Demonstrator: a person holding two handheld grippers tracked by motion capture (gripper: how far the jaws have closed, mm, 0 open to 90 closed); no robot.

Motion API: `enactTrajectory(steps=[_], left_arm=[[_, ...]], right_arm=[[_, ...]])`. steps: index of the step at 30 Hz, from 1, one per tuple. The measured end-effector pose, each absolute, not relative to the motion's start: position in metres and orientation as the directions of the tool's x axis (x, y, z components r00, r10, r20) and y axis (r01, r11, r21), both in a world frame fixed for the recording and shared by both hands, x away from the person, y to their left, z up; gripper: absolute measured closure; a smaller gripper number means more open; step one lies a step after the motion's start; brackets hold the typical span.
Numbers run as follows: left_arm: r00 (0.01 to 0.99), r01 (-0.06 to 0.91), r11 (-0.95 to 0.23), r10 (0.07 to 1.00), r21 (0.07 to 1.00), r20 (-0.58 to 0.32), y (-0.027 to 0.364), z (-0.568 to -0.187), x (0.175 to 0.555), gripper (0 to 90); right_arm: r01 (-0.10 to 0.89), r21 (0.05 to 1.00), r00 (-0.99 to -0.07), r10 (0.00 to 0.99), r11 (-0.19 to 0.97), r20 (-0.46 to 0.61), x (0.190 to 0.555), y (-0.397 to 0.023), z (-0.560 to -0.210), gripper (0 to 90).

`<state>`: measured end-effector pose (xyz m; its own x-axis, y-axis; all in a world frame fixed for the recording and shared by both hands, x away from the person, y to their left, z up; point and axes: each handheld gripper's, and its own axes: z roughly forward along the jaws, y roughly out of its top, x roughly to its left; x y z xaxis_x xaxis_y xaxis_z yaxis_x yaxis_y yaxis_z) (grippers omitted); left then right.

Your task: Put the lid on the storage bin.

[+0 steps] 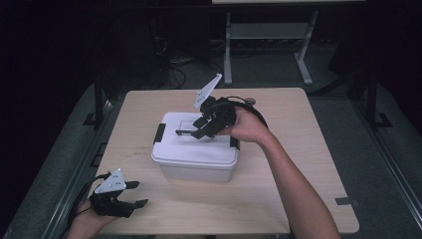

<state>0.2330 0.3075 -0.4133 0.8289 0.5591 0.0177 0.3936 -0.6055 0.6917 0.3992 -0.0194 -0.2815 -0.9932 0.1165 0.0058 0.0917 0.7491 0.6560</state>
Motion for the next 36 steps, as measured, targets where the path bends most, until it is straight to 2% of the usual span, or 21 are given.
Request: enactTrajectory(steps=[36], left_arm=[[0.823,0.403,-0.594,0.569,0.696,0.009,0.312,-0.414,0.234,32.5]], right_arm=[[0.133,0.649,-0.986,0.168,0.749,0.008,0.391,-0.048,-0.269,47.8]])
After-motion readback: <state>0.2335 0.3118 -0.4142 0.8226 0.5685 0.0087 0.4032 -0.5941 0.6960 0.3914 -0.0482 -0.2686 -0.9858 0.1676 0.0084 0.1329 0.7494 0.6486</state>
